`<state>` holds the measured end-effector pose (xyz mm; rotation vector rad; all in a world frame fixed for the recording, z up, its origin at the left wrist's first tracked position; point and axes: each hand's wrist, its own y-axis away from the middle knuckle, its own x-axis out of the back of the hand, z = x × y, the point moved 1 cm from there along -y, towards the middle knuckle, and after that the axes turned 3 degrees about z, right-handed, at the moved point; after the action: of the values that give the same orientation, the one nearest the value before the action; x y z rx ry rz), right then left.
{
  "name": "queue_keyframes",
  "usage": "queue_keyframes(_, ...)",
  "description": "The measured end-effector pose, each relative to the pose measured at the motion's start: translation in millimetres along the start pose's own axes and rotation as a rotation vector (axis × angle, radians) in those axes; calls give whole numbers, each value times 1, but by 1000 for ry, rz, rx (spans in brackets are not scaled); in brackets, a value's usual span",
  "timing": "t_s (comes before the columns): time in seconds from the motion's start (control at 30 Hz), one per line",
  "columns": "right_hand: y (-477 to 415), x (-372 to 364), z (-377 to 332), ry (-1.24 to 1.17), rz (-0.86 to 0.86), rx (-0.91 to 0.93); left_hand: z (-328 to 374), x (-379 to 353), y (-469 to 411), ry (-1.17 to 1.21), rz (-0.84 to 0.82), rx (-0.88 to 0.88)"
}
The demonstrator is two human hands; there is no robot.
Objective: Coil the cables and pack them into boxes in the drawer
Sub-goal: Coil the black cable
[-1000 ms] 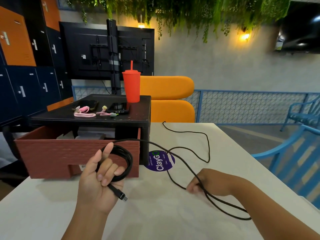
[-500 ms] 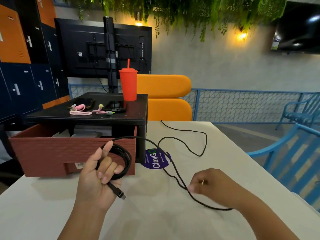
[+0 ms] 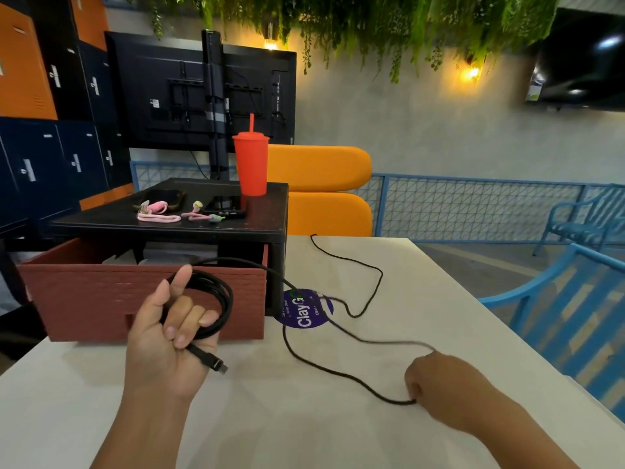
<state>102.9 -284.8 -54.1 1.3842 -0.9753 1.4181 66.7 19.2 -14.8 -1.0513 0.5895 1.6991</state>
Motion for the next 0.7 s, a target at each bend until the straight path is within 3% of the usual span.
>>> queue_keyframes(0.07, -5, -3, 16, 32, 8, -95, 5, 3, -2, 21, 8, -30)
queue_keyframes(0.17, -9, -2, 26, -211, 102, -266, 7, 4, -3, 59, 5, -41)
queue_keyframes(0.33, -13, 9, 24, -456, 730, -373, 4, 3, -3, 27, -2, -28)
queue_keyframes(0.43, -24, 12, 34, -551, 537, -539, 5, 4, -4, 49, -5, -31)
queue_keyframes(0.53, -38, 19, 46, -1146, 548, -645, 5, 6, -4, 59, 6, -35)
queue_keyframes(0.6, -41, 30, 48, -1591, 681, -642, 5, 6, -5, 70, 19, -40)
queue_keyframes(0.63, -40, 38, 47, -1668, 793, -584, 6, 7, -6, 82, 20, -44)
queue_keyframes(0.7, -26, 60, 38, -1497, 1063, -380, 8, 7, -7, 95, 18, -54)
